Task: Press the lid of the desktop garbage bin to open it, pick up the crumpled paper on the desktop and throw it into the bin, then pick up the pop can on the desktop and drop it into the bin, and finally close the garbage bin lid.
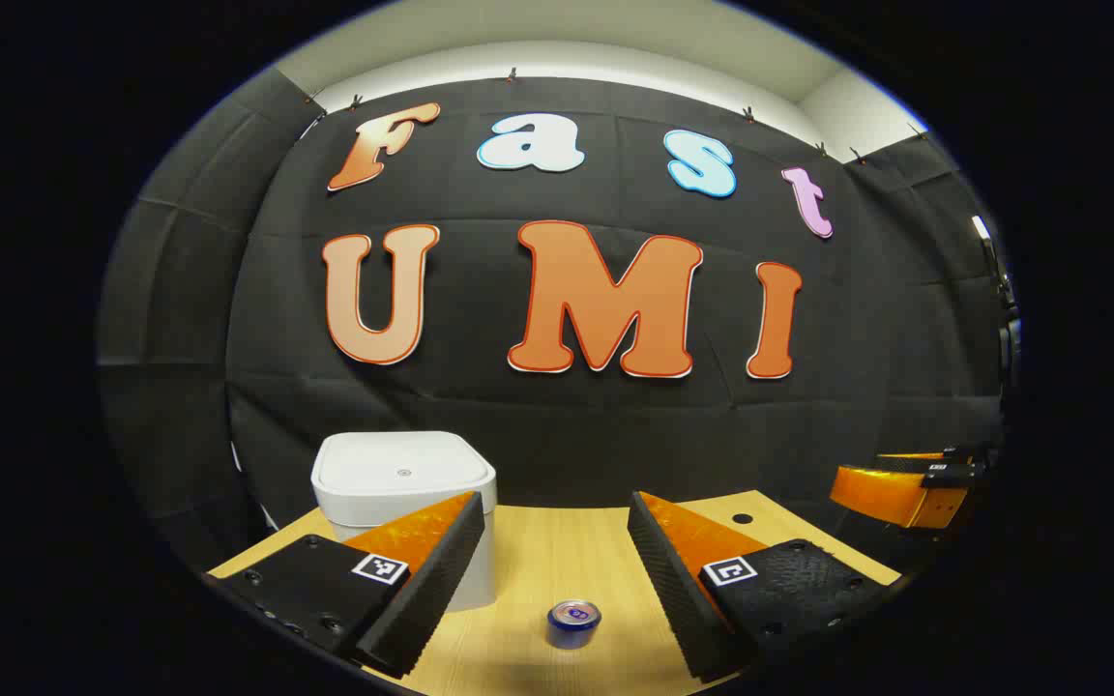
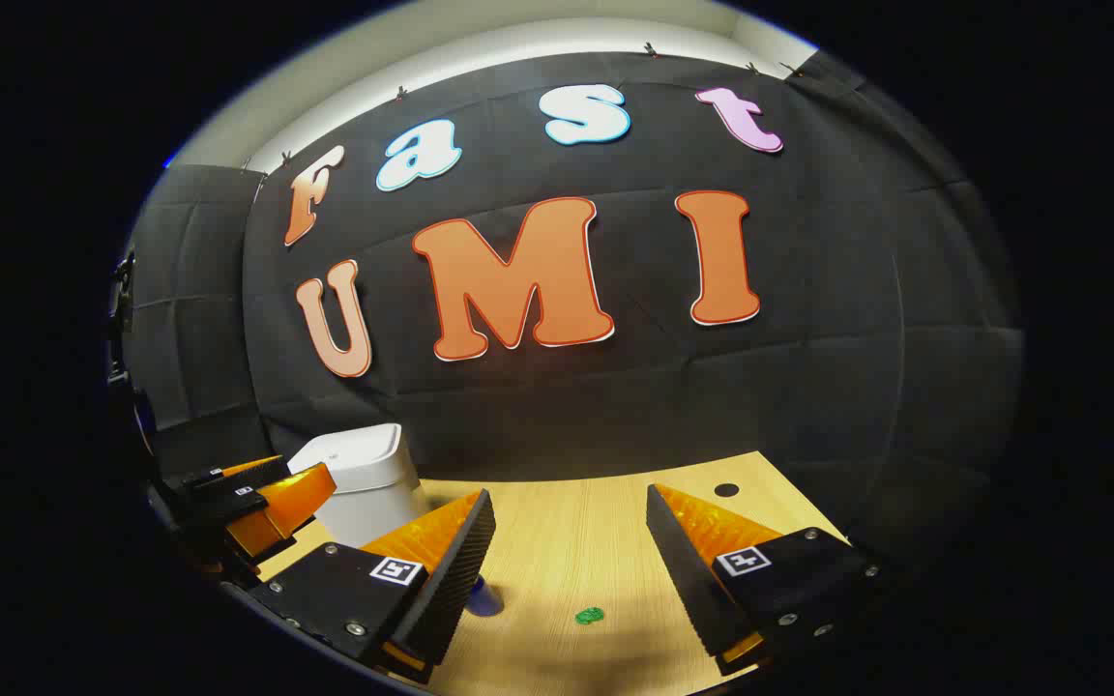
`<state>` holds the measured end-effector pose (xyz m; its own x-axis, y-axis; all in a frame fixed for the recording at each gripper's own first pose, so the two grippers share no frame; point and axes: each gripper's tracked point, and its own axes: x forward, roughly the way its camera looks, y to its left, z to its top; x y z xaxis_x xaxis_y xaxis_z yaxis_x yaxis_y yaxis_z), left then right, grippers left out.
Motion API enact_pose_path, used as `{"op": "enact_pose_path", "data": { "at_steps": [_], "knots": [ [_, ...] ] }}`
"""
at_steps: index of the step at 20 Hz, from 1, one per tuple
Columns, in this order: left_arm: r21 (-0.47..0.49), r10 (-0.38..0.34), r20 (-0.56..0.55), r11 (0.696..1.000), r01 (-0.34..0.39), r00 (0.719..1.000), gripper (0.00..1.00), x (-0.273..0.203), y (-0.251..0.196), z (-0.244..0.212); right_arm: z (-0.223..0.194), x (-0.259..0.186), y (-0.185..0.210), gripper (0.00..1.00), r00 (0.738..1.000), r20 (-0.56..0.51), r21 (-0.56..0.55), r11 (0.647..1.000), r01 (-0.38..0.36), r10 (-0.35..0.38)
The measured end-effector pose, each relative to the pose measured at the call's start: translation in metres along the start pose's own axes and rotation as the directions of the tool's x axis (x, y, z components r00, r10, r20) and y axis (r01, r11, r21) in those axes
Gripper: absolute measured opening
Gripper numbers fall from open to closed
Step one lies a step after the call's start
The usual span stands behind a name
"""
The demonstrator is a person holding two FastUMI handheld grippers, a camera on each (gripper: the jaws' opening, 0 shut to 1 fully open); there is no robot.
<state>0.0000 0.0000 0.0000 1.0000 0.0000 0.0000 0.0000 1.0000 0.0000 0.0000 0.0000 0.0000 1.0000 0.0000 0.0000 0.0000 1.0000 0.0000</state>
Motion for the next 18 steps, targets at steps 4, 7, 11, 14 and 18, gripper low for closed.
{"op": "enact_pose_path", "data": {
  "at_steps": [4, 7, 11, 14, 18],
  "knots": [
    [0.014, 0.044, -0.001, 0.999, -0.044, 0.999, 0.94, 0.0, 0.006, -0.001, -0.002, 0.004, 0.0, 0.94, 1.0, -0.011, 0.002, 1.0, -0.013, 0.013],
    [0.025, 0.067, 0.009, 0.997, -0.068, 0.998, 0.94, -0.003, 0.007, 0.003, -0.002, 0.004, 0.001, 0.94, 0.999, -0.019, 0.0, 1.0, -0.029, 0.029],
    [0.007, 0.075, 0.0, 0.997, -0.075, 0.997, 0.95, -0.005, 0.004, 0.003, 0.0, 0.002, 0.003, 0.94, 0.999, -0.017, -0.002, 0.999, -0.044, 0.044],
    [0.005, 0.061, 0.003, 0.998, -0.061, 0.998, 0.95, -0.008, -0.002, 0.006, 0.002, 0.0, 0.002, 0.94, 0.999, -0.013, -0.008, 0.999, -0.053, 0.053],
    [-0.003, 0.063, 0.018, 0.998, -0.063, 0.998, 0.94, -0.016, -0.005, 0.009, 0.003, -0.005, 0.001, 0.94, 0.998, -0.011, -0.008, 0.998, -0.058, 0.058]
  ]
}}
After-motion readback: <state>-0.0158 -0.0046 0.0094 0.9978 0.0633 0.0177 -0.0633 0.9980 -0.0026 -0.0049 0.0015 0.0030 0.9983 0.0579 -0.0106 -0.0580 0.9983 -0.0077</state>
